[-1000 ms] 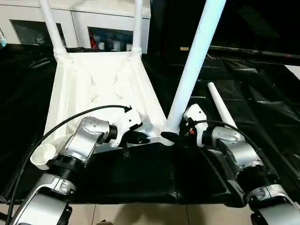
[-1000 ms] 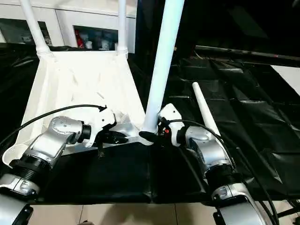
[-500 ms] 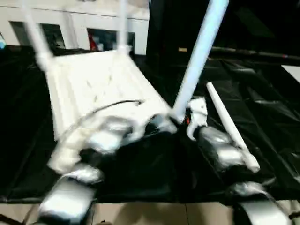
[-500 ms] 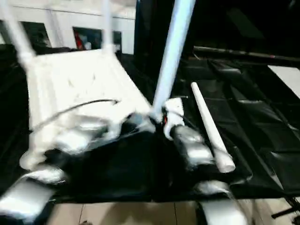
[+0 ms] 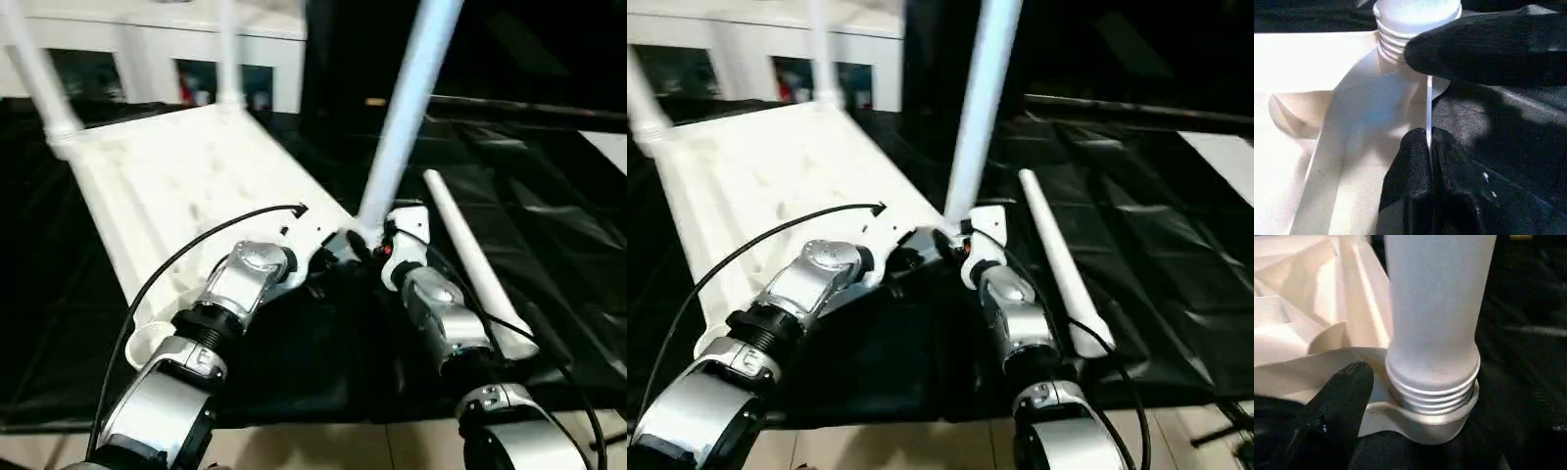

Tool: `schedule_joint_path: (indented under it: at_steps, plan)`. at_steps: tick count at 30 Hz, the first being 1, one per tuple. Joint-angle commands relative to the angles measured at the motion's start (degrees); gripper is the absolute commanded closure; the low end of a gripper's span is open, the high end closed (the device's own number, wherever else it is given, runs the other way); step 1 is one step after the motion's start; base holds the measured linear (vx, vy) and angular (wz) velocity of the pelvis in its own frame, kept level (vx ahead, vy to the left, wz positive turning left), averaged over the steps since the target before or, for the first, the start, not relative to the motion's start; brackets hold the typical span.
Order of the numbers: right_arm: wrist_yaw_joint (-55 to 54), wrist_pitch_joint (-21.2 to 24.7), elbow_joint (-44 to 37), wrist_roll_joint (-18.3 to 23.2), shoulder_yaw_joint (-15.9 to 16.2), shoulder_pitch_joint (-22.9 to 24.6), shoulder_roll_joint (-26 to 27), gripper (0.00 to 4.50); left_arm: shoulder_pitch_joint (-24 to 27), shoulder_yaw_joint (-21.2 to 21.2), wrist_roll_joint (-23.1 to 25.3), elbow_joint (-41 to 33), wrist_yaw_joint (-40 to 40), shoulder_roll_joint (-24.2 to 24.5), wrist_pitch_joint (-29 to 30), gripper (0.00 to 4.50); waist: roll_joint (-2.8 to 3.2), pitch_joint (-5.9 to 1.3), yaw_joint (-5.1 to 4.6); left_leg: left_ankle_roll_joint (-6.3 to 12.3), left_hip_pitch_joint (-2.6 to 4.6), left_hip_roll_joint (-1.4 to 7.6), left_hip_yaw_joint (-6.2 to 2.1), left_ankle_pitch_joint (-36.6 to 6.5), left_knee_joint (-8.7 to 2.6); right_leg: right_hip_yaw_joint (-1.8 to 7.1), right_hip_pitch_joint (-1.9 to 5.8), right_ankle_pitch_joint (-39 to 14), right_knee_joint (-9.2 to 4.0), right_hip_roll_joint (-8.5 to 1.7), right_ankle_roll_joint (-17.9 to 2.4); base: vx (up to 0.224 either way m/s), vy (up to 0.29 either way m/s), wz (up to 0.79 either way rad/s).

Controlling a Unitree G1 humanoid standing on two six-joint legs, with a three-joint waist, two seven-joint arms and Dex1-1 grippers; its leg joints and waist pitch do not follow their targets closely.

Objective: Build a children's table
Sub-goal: Rotate leg to tighten, then pick table leg

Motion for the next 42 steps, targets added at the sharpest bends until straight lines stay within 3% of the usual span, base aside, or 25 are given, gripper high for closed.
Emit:
schedule_joint_path:
  at_steps: [1,3,4,5,7,8,9,11,12,14,15,19,21,22,24,25,26,27,28,31,33,34,38,39,42]
  plan:
    - [2.34,0.42,-4.96,-0.26,1.06,0.29,-1.19,0.83,1.4,1.89,-1.42,-1.01,1.41,-0.2,-2.99,4.5,-0.43,-3.04,0.35,2.16,-0.46,0.69,0.1,-15.39,-3.62,1.91,3.07,-20.65,-4.73,-2.34,-5.91,0.0,0.0,0.0]
    - [2.8,1.22,-6.67,-0.06,0.91,1.09,-1.71,0.83,1.71,2.03,-1.83,-1.82,0.69,-0.09,-2.68,4.5,-0.48,-3.15,0.42,2.89,-0.57,0.66,0.18,-13.22,-3.47,1.96,3.08,-17.92,-4.36,-2.39,-6.67,0.0,0.0,0.0]
    - [4.38,2.7,-10.35,0.34,0.75,2.96,-3.21,0.73,2.12,2.16,-2.13,-2.83,0.47,0.1,-2.31,4.22,-0.58,-3.0,0.31,3.25,-0.53,0.66,0.28,-13.05,-3.47,1.93,3.03,-17.62,-4.46,-2.23,-7.1,0.0,0.0,0.0]
    - [5.09,3.37,-12.08,0.38,0.77,3.87,-3.98,0.73,2.34,2.24,-2.33,-3.41,0.31,0.22,-1.99,3.94,-0.49,-3.01,0.52,3.55,-0.36,0.8,0.33,-12.94,-3.38,2.01,2.93,-17.06,-4.36,-2.37,-7.49,0.0,0.0,0.0]
    - [6.5,4.46,-15.91,0.21,0.93,6.01,-5.84,0.73,2.87,2.48,-2.76,-4.89,0.33,0.54,-1.34,3.94,-0.15,-2.99,0.73,3.7,-0.4,0.74,0.37,-12.7,-3.39,2.01,3.12,-16.37,-4.44,-2.31,-7.72,0.0,0.0,0.0]
    - [7.64,5.4,-18.99,0.24,1.04,7.92,-7.42,0.73,3.48,3.06,-3.52,-7.36,-0.02,1.0,-0.14,3.91,-0.22,-3.13,1.27,3.68,-0.2,1.05,0.36,-11.88,-3.29,2.1,3.21,-13.65,-4.08,-2.38,-8.49,0.0,0.0,0.0]
    - [8.3,6.76,-22.08,0.41,1.17,9.8,-8.93,0.73,3.97,4.28,-4.19,-10.29,0.38,1.76,0.79,3.81,0.17,-3.21,1.28,3.62,-0.05,1.02,0.35,-11.52,-3.28,2.09,3.05,-12.23,-3.88,-2.26,-9.06,0.0,0.0,0.0]
    - [8.24,8.72,-25.9,0.4,0.85,12.04,-10.79,0.73,4.5,6.96,-5.86,-14.85,0.84,3.11,2.47,3.53,-0.36,-3.38,1.36,3.9,-0.57,0.99,0.28,-8.32,-3.01,2.01,3.58,-5.33,-2.99,-2.05,-10.55,0.0,0.0,0.0]
    - [7.72,9.98,-27.06,0.12,0.57,12.73,-11.48,0.73,4.59,8.53,-6.33,-16.47,1.67,4.1,2.92,3.49,0.08,-3.43,1.31,3.99,-0.63,0.84,0.29,-8.11,-2.98,1.97,3.51,-4.82,-2.95,-2.02,-10.7,0.0,0.0,0.0]
    - [6.24,13.17,-29.12,-1.24,-0.22,13.66,-12.96,0.73,5.0,11.95,-6.43,-19.6,3.42,7.51,4.23,3.35,-0.12,-3.08,0.91,3.64,-0.56,0.71,0.4,-9.98,-3.06,1.91,3.33,-8.11,-3.4,-1.91,-10.14,0.0,0.0,0.0]
    - [5.79,15.56,-29.95,-1.03,-1.19,13.7,-13.72,0.73,5.31,14.51,-5.92,-21.29,5.1,10.24,5.38,3.35,0.37,-2.99,0.85,3.25,-0.49,0.71,0.36,-10.84,-3.19,1.9,3.29,-9.58,-3.44,-1.85,-9.8,0.0,0.0,0.0]
    - [6.06,19.4,-30.79,0.92,-3.39,12.62,-15.0,0.73,5.84,19.31,-4.12,-23.92,9.05,15.3,7.25,3.08,0.82,-2.93,0.51,1.48,-0.03,0.74,0.3,-12.87,-3.18,1.98,2.82,-12.68,-3.74,-1.59,-8.06,0.0,0.0,0.0]
    - [6.12,21.63,-31.01,2.72,-4.78,11.57,-15.86,0.56,6.57,21.7,-3.7,-25.81,11.13,18.0,8.67,2.96,0.8,-3.04,0.45,1.21,-0.03,0.76,0.27,-12.04,-3.12,1.96,2.83,-10.29,-3.38,-1.52,-8.62,0.0,0.0,0.0]
    - [5.36,23.4,-30.08,2.76,-5.73,10.2,-17.08,0.39,7.46,22.93,-2.75,-27.3,11.63,20.4,10.8,2.75,0.2,-3.12,0.54,1.29,-0.03,0.79,0.31,-11.06,-3.01,1.95,2.93,-8.68,-3.08,-1.5,-9.11,0.0,0.0,0.0]
    - [4.45,27.92,-28.36,1.8,-6.66,7.77,-20.05,0.39,9.29,24.17,-0.78,-28.86,11.69,24.92,14.28,2.69,0.39,-3.12,0.58,1.27,-0.09,0.72,0.27,-8.92,-2.97,1.94,3.06,-6.7,-2.55,-1.39,-9.67,0.0,0.0,0.0]
    - [4.45,27.92,-28.36,1.8,-6.66,7.77,-20.05,0.39,9.29,24.17,-0.78,-28.86,11.69,24.92,14.28,2.69,0.51,-3.06,0.6,1.09,-0.1,0.5,0.39,-7.92,-2.86,2.02,3.11,-6.26,-2.58,-1.23,-9.51,0.0,0.0,0.0]
    - [4.01,32.27,-26.66,1.13,-7.31,5.53,-22.53,0.08,11.56,24.64,0.05,-29.32,10.35,28.22,17.24,2.47,0.38,-3.01,0.64,1.03,-0.01,0.46,0.54,-7.66,-2.74,2.14,3.03,-5.98,-2.62,-1.34,-9.39,0.0,0.0,0.0]
    - [4.0,32.74,-26.55,1.1,-7.37,5.34,-22.72,0.08,11.81,24.65,0.05,-29.38,10.2,28.48,17.52,2.47,0.25,-3.12,0.74,0.83,0.12,0.51,0.43,-7.46,-2.73,2.02,3.09,-6.2,-2.36,-1.38,-9.65,0.0,0.0,0.0]
    - [4.19,37.43,-26.07,1.08,-7.99,3.73,-24.2,0.02,14.13,24.57,-0.37,-30.14,8.88,30.43,19.91,2.34,0.48,-2.99,0.84,0.76,0.12,0.39,0.59,-7.89,-2.74,2.12,2.93,-7.15,-2.55,-1.3,-9.63,0.0,0.0,0.0]
    - [5.64,44.27,-24.62,0.37,-7.42,0.86,-27.16,0.0,18.91,23.16,1.75,-29.81,6.77,34.54,20.53,2.19,0.69,-2.92,1.04,0.56,0.11,0.42,0.59,-8.66,-2.78,2.12,2.73,-8.88,-2.71,-1.33,-9.44,0.0,0.0,0.0]
    - [6.16,46.79,-24.09,0.95,-7.6,-0.15,-28.07,0.0,20.71,22.99,2.57,-30.07,6.57,35.91,20.93,1.94,0.37,-2.87,1.12,0.4,0.11,0.48,0.58,-9.9,-2.82,2.11,2.7,-10.22,-2.93,-1.37,-9.15,0.0,0.0,0.0]
    - [6.5,47.86,-23.58,1.53,-7.73,-0.61,-28.45,0.0,21.79,22.65,2.71,-30.52,5.88,36.72,21.43,1.94,0.73,-2.88,1.25,0.05,0.27,0.56,0.44,-10.95,-2.87,2.09,2.59,-11.04,-2.93,-1.56,-9.28,0.0,0.0,0.0]
    - [12.27,53.63,-21.67,3.63,-4.05,-1.89,-31.92,0.0,28.55,19.68,0.19,-37.35,-1.94,42.19,27.91,1.72,0.49,-2.66,1.38,-0.43,0.29,0.83,0.23,-14.02,-3.04,2.04,2.44,-14.24,-3.07,-1.78,-9.27,0.0,0.0,0.0]
    - [13.15,54.07,-21.41,3.42,-3.33,-1.76,-32.42,0.0,29.87,19.02,-0.86,-38.96,-4.07,43.32,29.17,1.58,0.1,-2.54,1.34,-0.32,0.25,0.81,0.29,-14.38,-3.01,2.0,2.32,-14.74,-3.21,-1.71,-9.23,0.0,0.0,0.0]
    - [14.65,56.27,-21.03,2.58,-1.49,-1.41,-33.2,0.0,32.05,17.71,-2.65,-42.14,-8.06,45.4,30.92,1.39,0.16,-2.4,1.43,-0.25,0.23,0.67,0.36,-14.54,-3.03,2.07,2.18,-15.81,-3.4,-1.73,-9.4,0.0,0.0,0.0]
